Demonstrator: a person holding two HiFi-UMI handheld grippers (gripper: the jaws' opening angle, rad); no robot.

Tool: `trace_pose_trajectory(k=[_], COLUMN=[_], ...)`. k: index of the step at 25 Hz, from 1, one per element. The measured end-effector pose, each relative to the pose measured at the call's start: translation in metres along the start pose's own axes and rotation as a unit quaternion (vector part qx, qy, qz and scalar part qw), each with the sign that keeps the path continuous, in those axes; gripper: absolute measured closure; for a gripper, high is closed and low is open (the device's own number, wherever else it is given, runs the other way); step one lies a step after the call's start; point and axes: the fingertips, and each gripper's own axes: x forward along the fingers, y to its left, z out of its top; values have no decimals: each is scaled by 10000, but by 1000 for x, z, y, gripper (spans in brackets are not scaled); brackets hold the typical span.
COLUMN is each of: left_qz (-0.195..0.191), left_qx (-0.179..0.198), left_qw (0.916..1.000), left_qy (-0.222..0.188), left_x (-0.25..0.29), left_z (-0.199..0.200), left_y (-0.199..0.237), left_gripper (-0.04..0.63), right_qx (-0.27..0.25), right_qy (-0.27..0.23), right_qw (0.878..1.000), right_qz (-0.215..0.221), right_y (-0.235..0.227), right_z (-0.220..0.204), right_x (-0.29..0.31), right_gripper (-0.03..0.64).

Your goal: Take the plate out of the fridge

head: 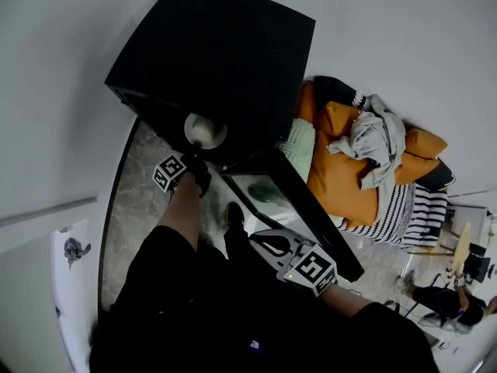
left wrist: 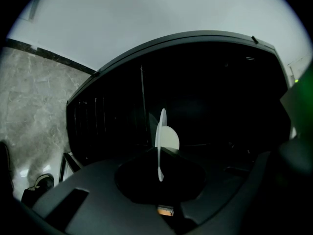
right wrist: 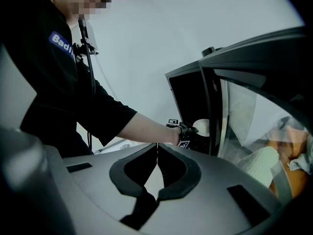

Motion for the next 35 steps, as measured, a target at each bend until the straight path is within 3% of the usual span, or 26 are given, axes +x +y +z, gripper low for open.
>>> trace_pose_trajectory(k=[9, 24, 35], left_qz=[-294, -785, -874], left_qx=[-3, 148, 103], left_qw=[9996, 9966, 9961], left_qy=[-4, 222, -7], left_x=[-22, -96, -160], left_z=[-6, -31, -8], left_y=[-6, -61, -80], left_gripper=[578, 577, 577], right_qx=[-91, -300, -522], right_qy=[-40, -243, -287], right_qw=[9999, 9990, 9975], right_qz=[25, 242, 369], right_y=[12, 44, 62], right_z=[2, 24, 32], right_x=[5, 21, 30], right_gripper=[604, 606, 606])
